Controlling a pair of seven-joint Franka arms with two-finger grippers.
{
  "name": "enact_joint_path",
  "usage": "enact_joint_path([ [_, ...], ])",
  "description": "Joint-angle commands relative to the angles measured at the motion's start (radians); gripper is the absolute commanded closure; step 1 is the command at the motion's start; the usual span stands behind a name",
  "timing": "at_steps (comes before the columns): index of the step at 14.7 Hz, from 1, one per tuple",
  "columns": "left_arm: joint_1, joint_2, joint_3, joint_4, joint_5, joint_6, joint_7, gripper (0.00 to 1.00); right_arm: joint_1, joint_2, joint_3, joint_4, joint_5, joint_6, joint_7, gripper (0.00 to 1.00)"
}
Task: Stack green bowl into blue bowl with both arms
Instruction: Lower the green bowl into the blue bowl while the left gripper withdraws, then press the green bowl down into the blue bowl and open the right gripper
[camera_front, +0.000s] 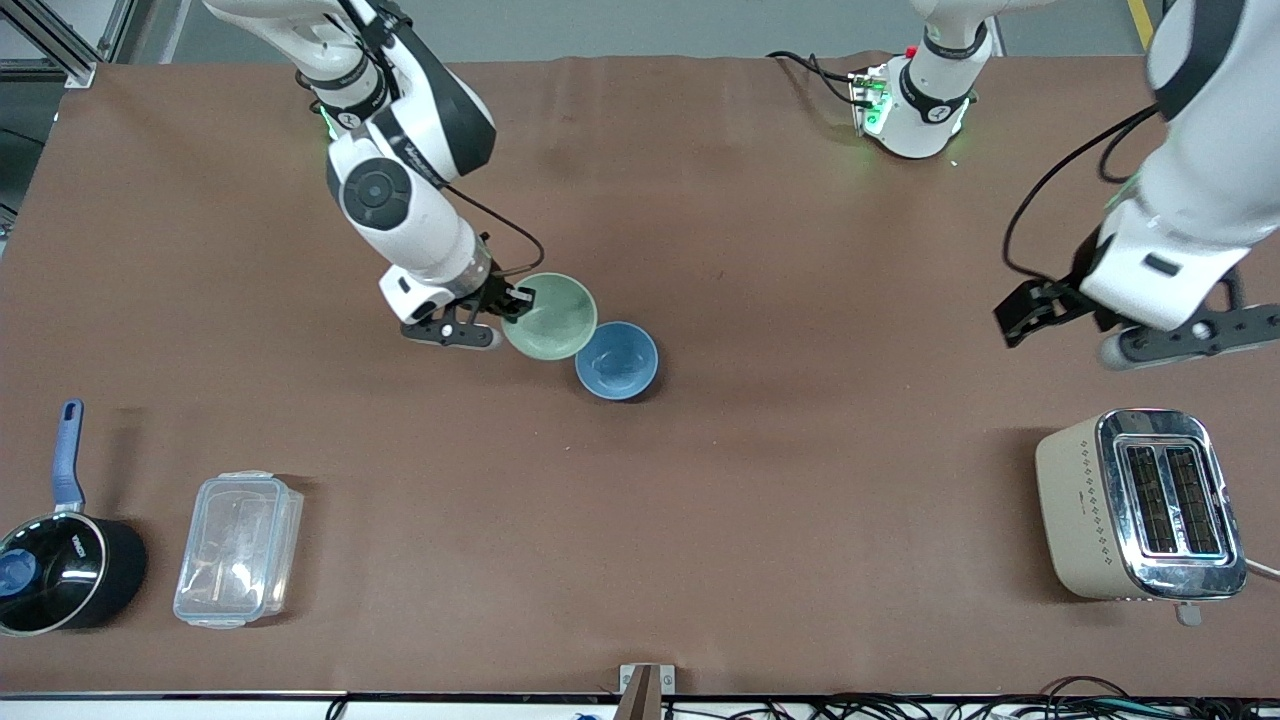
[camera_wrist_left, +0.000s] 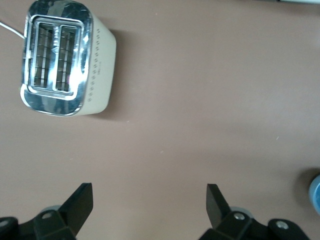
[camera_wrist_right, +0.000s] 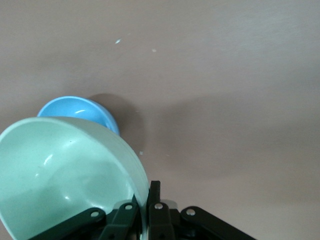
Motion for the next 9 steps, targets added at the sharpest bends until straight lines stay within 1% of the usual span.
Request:
enact_joint_path([
  [1,-0.109,-0.142,0.183,-0.146,-0.061,0.002,0.158,0.00,0.006,0.086,0.036,0.012,-0.024,0.094,0.049,0.98],
  [3,-0.173,-0.200,0.277,-0.200,-0.074,0.002,0.186,0.00,0.017,0.139,0.046,0.028,-0.024,0.152,0.064,0.98],
  [4,-0.186,-0.231,0.303,-0.238,-0.083,0.011,0.198,0.00,0.028,0.159,0.046,0.032,-0.025,0.180,0.066,0.97],
  [6,-0.184,-0.254,0.310,-0.274,-0.106,0.025,0.212,0.00,0.039,0.199,0.046,0.048,-0.025,0.224,0.075,0.96],
  [9,-0.183,-0.242,0.308,-0.266,-0.124,0.033,0.237,0.00,0.045,0.238,0.046,0.048,-0.025,0.283,0.084,0.95],
])
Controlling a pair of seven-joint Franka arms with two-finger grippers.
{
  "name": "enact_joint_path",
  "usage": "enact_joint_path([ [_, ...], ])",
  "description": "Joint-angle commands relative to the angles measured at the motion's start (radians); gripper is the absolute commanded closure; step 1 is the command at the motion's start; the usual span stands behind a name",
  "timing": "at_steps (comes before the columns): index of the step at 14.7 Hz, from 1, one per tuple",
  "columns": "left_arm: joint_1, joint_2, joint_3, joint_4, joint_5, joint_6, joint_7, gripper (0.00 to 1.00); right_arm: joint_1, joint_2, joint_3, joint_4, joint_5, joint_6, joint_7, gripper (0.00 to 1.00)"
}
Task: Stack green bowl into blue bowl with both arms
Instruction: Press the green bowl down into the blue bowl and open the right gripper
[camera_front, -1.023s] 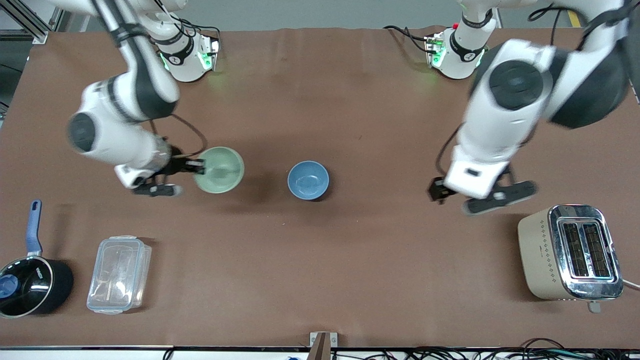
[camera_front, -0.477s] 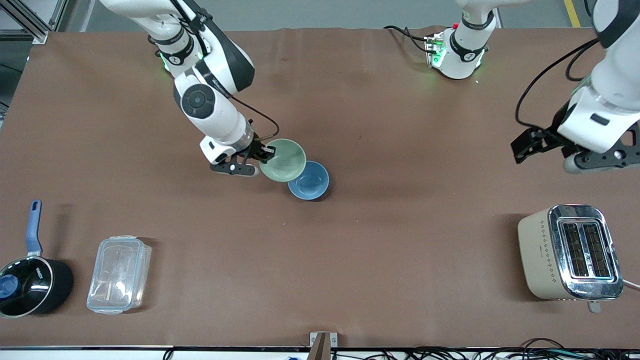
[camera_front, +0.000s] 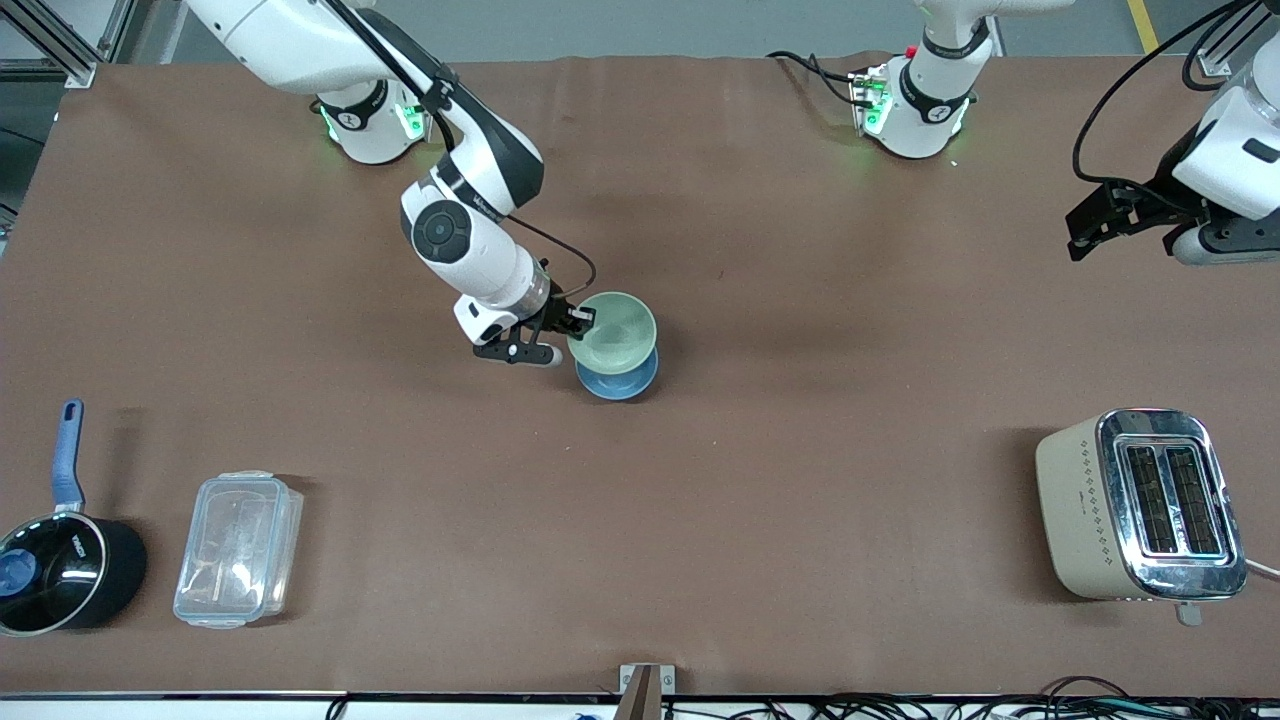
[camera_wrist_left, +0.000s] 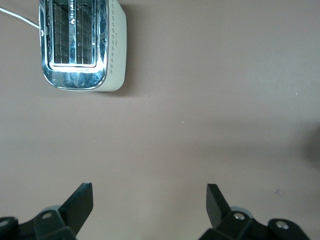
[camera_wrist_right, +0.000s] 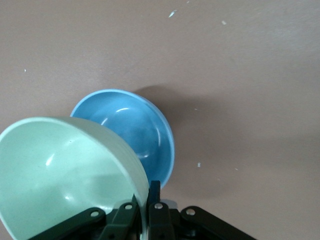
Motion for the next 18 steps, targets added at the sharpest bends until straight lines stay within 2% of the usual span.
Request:
enact_joint_path([
  [1,-0.012,-0.008,0.006,-0.020,-0.035,0.031,0.027,0.00,0.002,0.043,0.008,0.019,-0.024,0.047,0.050,0.95],
  [8,-0.015,-0.011,-0.005,-0.025,-0.048,0.025,0.056,0.00,-0.003,0.100,0.007,0.019,-0.024,0.119,0.058,0.90],
  [10,-0.013,-0.016,-0.005,-0.030,-0.058,0.025,0.056,0.00,-0.003,0.113,0.007,0.021,-0.024,0.124,0.064,0.79],
  [13,-0.015,-0.016,-0.005,-0.030,-0.062,0.029,0.058,0.00,0.000,0.116,0.007,0.027,-0.024,0.124,0.093,0.51],
  [16,-0.015,-0.013,-0.005,-0.030,-0.062,0.032,0.058,0.00,-0.004,0.110,0.008,0.029,-0.022,0.119,0.094,0.44],
  [18,-0.016,-0.013,-0.005,-0.030,-0.062,0.032,0.058,0.00,-0.010,0.065,0.008,0.027,-0.021,0.099,0.110,0.33],
])
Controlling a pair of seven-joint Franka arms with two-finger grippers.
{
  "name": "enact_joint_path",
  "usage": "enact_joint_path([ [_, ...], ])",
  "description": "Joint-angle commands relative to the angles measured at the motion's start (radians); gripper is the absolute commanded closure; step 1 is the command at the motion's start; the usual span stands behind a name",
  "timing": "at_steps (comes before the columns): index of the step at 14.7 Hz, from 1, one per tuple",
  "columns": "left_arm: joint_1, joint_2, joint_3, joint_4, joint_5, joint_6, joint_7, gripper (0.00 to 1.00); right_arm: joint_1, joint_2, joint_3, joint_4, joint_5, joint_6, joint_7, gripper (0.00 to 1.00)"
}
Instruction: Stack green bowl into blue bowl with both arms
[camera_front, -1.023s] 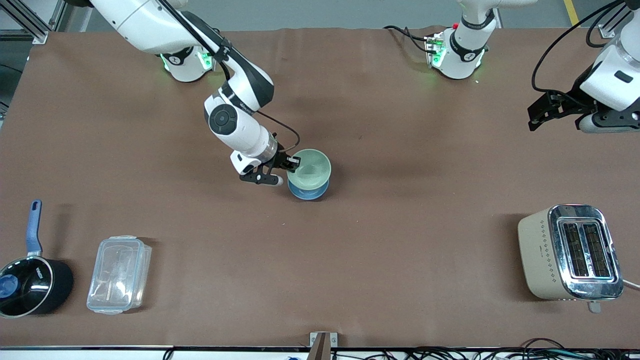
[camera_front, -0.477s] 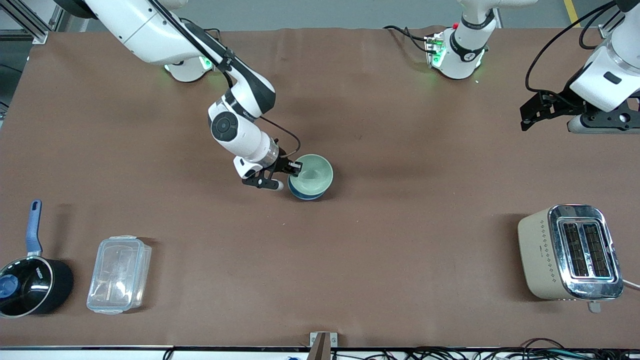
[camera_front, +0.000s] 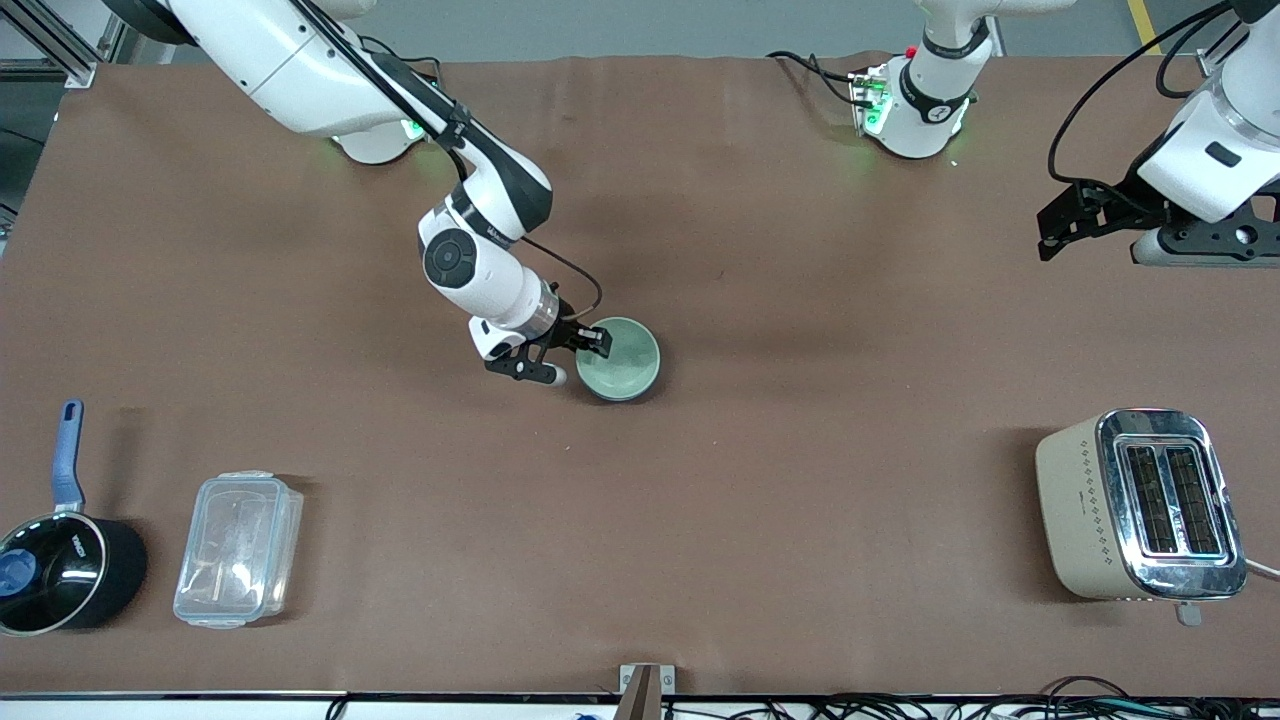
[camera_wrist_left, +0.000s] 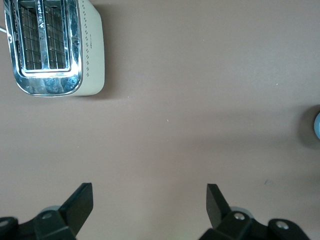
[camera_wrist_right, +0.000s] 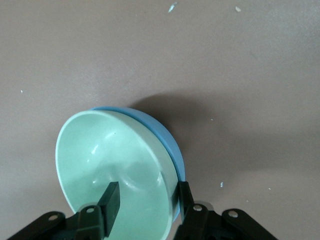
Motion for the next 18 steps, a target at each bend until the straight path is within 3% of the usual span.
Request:
enact_joint_path([
  [1,-0.001,-0.018,0.002,-0.016,-0.019,0.013,0.019,0.00,-0.022,-0.083,0.009,0.002,-0.020,-0.058,0.065,0.25],
  [5,-0.001,-0.017,-0.006,-0.016,-0.019,0.016,0.019,0.00,-0.092,-0.293,0.005,0.032,-0.022,-0.357,0.026,0.03],
  [7,-0.001,-0.017,-0.008,-0.015,-0.019,0.021,0.019,0.00,-0.135,-0.378,-0.015,0.051,-0.022,-0.489,-0.081,0.01],
  [14,-0.001,-0.015,-0.009,-0.009,-0.017,0.021,0.007,0.00,-0.143,-0.593,-0.311,0.104,-0.022,-0.681,-0.460,0.00],
  [18,-0.001,-0.015,-0.009,-0.004,-0.019,0.016,-0.002,0.00,-0.145,-0.592,-0.452,0.284,-0.024,-0.848,-0.635,0.00],
])
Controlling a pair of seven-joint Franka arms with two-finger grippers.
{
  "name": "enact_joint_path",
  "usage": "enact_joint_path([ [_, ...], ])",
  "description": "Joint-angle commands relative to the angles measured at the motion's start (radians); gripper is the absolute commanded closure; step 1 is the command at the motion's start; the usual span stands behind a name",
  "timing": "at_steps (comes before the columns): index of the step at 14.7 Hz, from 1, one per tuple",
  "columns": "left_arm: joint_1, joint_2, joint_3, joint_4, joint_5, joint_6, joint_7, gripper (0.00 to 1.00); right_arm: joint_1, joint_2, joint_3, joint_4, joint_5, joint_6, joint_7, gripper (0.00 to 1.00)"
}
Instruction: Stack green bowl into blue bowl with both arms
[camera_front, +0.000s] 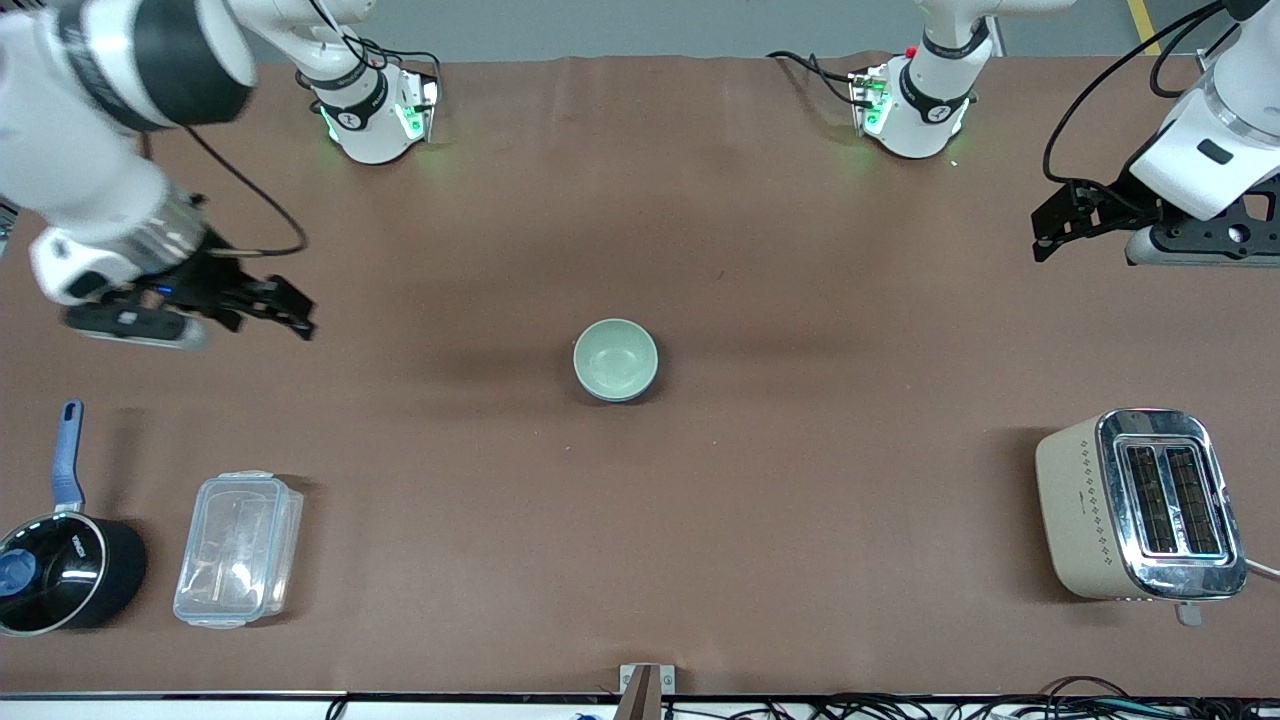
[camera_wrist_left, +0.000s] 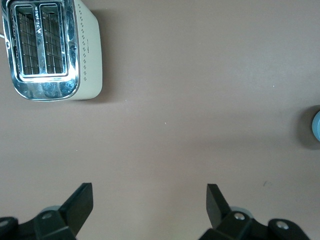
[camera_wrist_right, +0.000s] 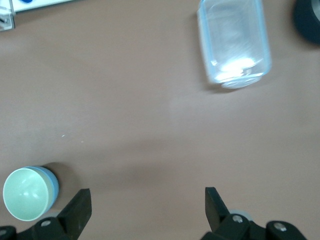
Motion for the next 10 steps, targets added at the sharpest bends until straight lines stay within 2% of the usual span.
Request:
enact_joint_path([
  [1,0.004,-0.012,-0.002,0.004,-0.018,-0.001,-0.003,0.00,0.003,0.001,-0.072,0.133,-0.016,-0.114,-0.094,0.00],
  [3,0.004,-0.009,0.000,0.008,-0.017,-0.001,-0.001,0.00,0.007,0.004,-0.131,0.230,-0.031,-0.213,-0.155,0.00],
  [5,0.004,-0.005,0.000,0.018,-0.015,0.000,0.001,0.00,0.009,0.007,-0.154,0.302,-0.045,-0.302,-0.172,0.00],
  [10,0.004,0.012,0.000,0.032,-0.006,-0.009,0.007,0.00,0.020,0.004,-0.180,0.315,-0.074,-0.427,-0.189,0.00],
])
